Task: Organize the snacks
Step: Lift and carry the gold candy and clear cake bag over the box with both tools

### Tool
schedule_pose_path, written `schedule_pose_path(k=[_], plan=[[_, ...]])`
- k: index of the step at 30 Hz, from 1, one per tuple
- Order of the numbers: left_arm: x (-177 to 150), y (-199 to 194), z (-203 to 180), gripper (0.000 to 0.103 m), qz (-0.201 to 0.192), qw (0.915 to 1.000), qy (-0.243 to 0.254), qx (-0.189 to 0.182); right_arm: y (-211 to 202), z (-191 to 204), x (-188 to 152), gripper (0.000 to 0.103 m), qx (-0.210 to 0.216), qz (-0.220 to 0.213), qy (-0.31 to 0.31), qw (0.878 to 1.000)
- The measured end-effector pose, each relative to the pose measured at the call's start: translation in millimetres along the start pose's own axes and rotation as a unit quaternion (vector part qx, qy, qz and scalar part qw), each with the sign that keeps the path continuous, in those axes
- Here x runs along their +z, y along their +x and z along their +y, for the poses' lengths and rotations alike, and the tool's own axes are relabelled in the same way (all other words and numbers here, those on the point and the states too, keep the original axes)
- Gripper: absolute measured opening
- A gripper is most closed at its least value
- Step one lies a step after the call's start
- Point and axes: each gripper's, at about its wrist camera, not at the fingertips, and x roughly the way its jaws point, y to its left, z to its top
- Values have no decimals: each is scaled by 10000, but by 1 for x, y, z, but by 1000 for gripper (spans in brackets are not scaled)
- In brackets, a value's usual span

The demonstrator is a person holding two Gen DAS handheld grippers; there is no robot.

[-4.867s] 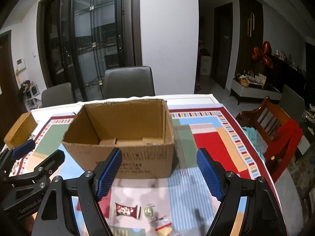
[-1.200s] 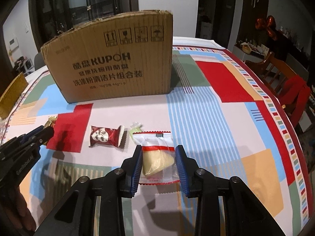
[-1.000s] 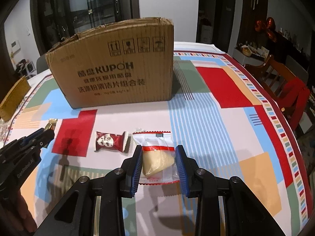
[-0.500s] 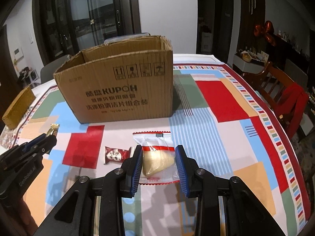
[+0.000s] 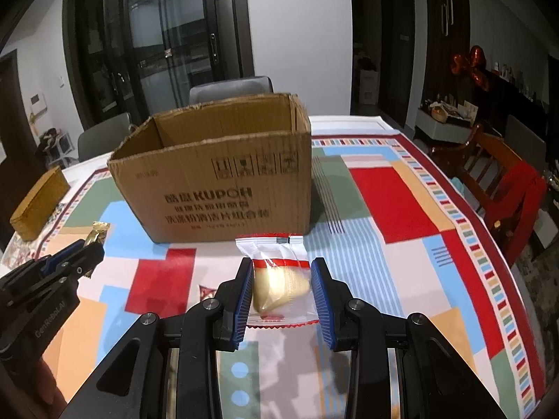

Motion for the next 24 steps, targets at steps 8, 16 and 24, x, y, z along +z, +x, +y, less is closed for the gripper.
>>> schedule_pose_path(k=[8,16,24], plan=[[15,-8,-3,21,-157,9999,39,-29,-8,3,18,35,28,-202,-14,9998],[33,-11,-5,21,-307,9995,83,-63,-13,5,35,35,43,-385,-56,9992],[53,-10,-10,21,-446,9988,164,-131,-15,7,56,35,39,-580,-79,9983]])
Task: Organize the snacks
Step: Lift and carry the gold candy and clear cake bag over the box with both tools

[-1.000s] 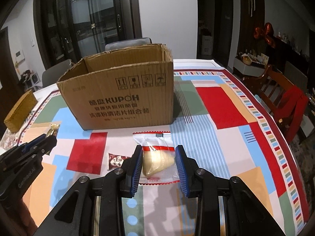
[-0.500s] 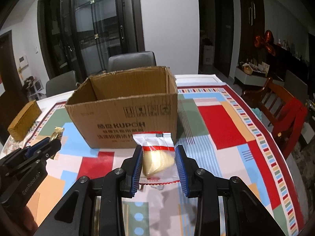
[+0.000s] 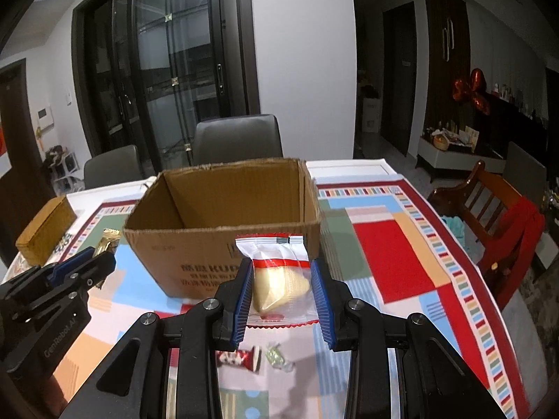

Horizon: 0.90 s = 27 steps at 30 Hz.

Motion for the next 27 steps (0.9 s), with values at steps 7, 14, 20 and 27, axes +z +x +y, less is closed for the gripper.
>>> schedule_pose_path(k=[7,14,20,27], plan=[[18,7,1,21,-89,9999,51,-45,6,1,18,35,-8,-127,-47,9999],[33,16,1,21,-154,9997,160,-69,15,3,37,35,9,-245,-105,9996],[42,27,1,21,-163,9996,208,-124,25,5,48,35,26,-272,-122,9996],[54,43,9,21,-146,9996,161,-154,40,8,62,35,38,-295,-182,9994]])
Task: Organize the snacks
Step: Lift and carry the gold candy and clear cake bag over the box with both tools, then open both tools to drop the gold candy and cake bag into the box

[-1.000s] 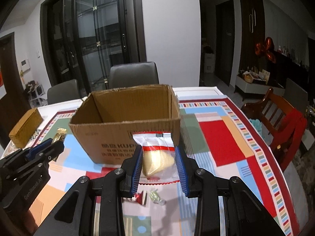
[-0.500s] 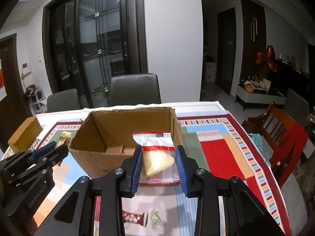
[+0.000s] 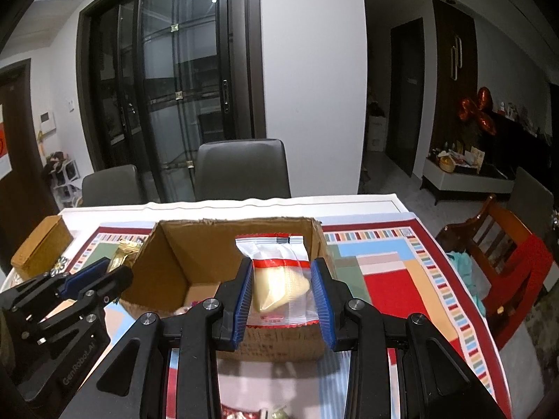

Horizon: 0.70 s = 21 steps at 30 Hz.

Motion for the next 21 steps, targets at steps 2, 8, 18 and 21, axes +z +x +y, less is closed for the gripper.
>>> schedule_pose_path(k=[2,8,18,21], plan=[[3,4,2,21,11,10000,-15,-29,5,2,4,35,13,5,-32,10000],[12,19,5,21,68,9999,-25,-93,18,9,13,35,58,36,-131,9999],[10,39,8,21,242,9995,-65,-174,40,11,17,35,114,217,-118,9996],[10,45,8,21,290,9993,-95,-209,49,12,17,35,105,293,-97,9995]])
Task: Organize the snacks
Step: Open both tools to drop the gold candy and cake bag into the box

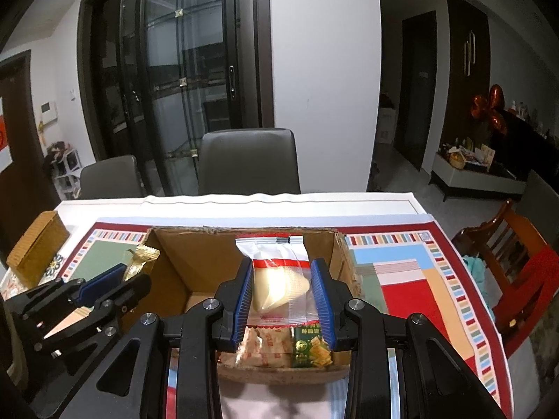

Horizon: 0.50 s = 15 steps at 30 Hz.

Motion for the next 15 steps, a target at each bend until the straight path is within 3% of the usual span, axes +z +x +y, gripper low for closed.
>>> schedule_pose_path(k=[10,12,15], plan=[[2,12,1,21,148,9999,52,-58,18,0,-1,35,0,213,-58,9998],[2,11,1,25,157,9999,26,-62,18,2,-1,35,22,213,-83,9997],[1,9,2,39,131,9999,1,-42,17,6,0,36,-1,158,-202,9997]])
